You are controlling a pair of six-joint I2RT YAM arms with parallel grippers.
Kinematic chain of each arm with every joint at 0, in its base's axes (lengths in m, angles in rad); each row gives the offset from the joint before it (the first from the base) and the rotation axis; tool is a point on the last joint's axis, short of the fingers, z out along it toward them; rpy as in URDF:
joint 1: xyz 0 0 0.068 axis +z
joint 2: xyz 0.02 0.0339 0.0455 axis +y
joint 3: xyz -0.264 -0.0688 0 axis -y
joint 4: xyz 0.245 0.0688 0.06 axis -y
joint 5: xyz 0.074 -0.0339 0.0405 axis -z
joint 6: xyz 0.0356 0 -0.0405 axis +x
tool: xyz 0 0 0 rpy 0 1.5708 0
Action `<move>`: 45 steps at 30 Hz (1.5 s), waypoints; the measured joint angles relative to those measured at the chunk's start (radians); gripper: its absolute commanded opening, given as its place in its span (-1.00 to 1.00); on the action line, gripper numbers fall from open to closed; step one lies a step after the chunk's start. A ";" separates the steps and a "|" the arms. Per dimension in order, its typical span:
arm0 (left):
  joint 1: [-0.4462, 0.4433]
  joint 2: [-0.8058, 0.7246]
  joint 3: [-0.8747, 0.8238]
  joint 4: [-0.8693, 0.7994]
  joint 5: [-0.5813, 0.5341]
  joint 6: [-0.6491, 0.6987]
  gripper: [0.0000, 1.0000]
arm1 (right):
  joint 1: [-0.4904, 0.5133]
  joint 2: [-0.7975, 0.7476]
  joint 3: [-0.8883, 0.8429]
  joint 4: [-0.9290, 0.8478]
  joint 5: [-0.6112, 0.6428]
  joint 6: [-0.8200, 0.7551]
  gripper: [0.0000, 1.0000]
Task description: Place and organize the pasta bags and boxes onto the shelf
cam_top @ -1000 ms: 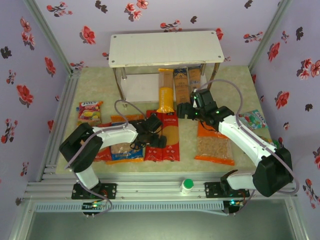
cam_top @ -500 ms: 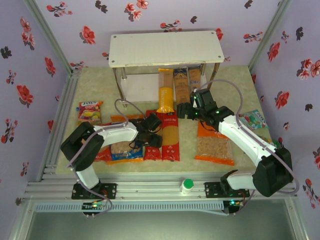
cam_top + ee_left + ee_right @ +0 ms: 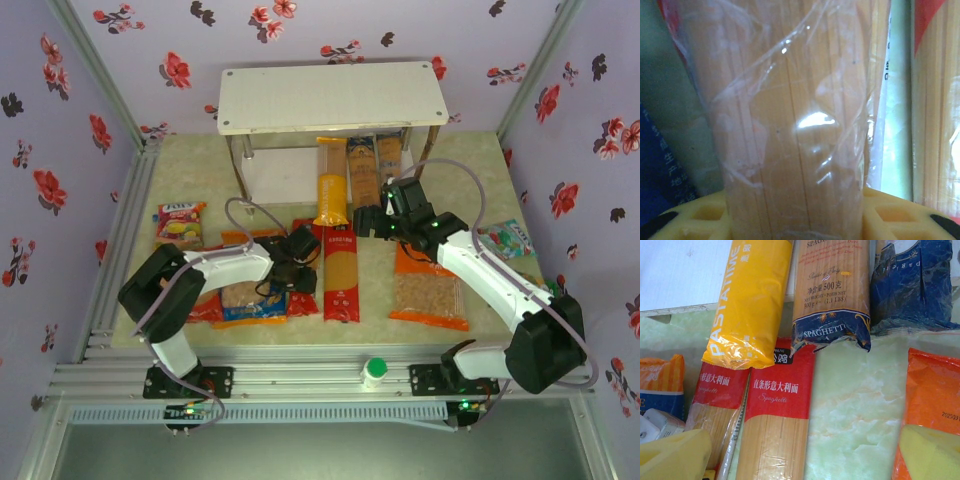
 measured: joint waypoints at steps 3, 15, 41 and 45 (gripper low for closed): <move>0.003 -0.005 -0.006 0.007 0.007 0.000 -1.00 | 0.000 0.000 0.000 0.000 0.000 0.000 0.95; 0.013 -0.089 -0.091 0.075 0.026 -0.015 -1.00 | 0.000 -0.005 0.000 0.000 0.000 0.011 0.95; 0.039 -0.364 -0.116 -0.114 0.087 -0.014 -1.00 | 0.000 -0.024 0.000 0.001 0.000 0.026 0.93; 0.039 -0.392 -0.110 -0.166 0.086 -0.011 -1.00 | 0.000 -0.032 0.000 0.001 0.000 0.026 0.93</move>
